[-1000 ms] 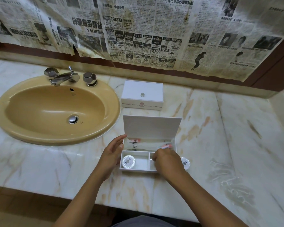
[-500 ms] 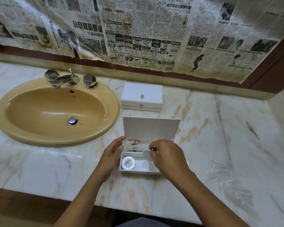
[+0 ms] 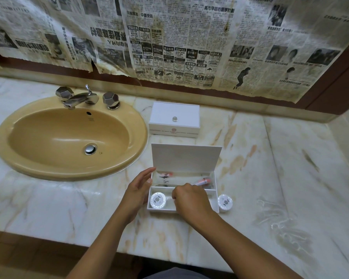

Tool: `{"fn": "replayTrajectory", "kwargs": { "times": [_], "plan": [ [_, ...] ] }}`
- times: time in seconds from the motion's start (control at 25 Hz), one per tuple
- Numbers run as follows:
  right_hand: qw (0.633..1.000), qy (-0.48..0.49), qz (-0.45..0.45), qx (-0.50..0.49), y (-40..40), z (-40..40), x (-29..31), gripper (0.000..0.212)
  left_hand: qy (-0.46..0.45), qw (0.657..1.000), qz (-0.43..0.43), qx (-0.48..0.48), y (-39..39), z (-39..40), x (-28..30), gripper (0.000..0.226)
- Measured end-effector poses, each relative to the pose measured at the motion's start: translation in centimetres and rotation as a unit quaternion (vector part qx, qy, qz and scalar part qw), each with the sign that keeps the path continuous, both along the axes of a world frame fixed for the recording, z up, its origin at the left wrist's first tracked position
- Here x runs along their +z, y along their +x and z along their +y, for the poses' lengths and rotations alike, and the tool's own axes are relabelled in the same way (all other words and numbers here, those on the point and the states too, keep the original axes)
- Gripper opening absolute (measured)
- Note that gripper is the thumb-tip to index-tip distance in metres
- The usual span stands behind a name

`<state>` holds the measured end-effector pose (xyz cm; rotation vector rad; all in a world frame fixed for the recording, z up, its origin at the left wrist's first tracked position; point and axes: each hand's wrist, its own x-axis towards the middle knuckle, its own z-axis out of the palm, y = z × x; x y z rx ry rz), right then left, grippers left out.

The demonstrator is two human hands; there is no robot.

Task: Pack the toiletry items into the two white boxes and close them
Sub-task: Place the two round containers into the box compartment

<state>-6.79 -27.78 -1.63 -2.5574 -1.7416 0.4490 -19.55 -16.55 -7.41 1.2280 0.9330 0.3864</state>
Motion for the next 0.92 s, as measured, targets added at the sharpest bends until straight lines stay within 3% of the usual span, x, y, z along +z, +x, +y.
{"fn": "replayTrajectory", "kwargs": {
  "times": [0.12,0.28,0.4,0.56,0.72,0.8,0.92],
  "plan": [
    [0.999,0.029,-0.02,0.015,-0.2,0.1,-0.1,0.004,-0.002,1.0,0.002,-0.001,-0.1,0.2,-0.3,0.034],
    [0.998,-0.059,0.027,0.016,-0.3,0.1,-0.6,0.04,0.021,1.0,0.007,-0.011,-0.4,0.4,-1.0,0.033],
    [0.997,-0.073,0.035,0.017,-0.8,0.4,-0.2,0.052,0.024,0.999,0.008,-0.02,-0.4,0.4,-0.9,0.032],
    [0.992,0.083,0.09,-0.023,-0.1,-0.8,0.0,0.044,0.018,1.0,0.004,-0.024,-0.3,0.4,-0.8,0.033],
    [0.951,0.251,0.141,-0.118,2.4,-4.1,-0.7,0.038,0.007,1.0,0.009,-0.019,-0.5,0.4,-0.8,0.031],
    [0.942,0.26,0.144,-0.158,4.2,-6.0,-1.0,0.025,0.011,0.999,0.02,-0.025,-0.5,0.5,-0.7,0.031],
    [0.944,0.214,0.127,-0.217,6.3,-8.5,-2.1,0.03,0.018,0.999,0.025,-0.031,-0.6,0.6,-0.9,0.033]
  ]
}}
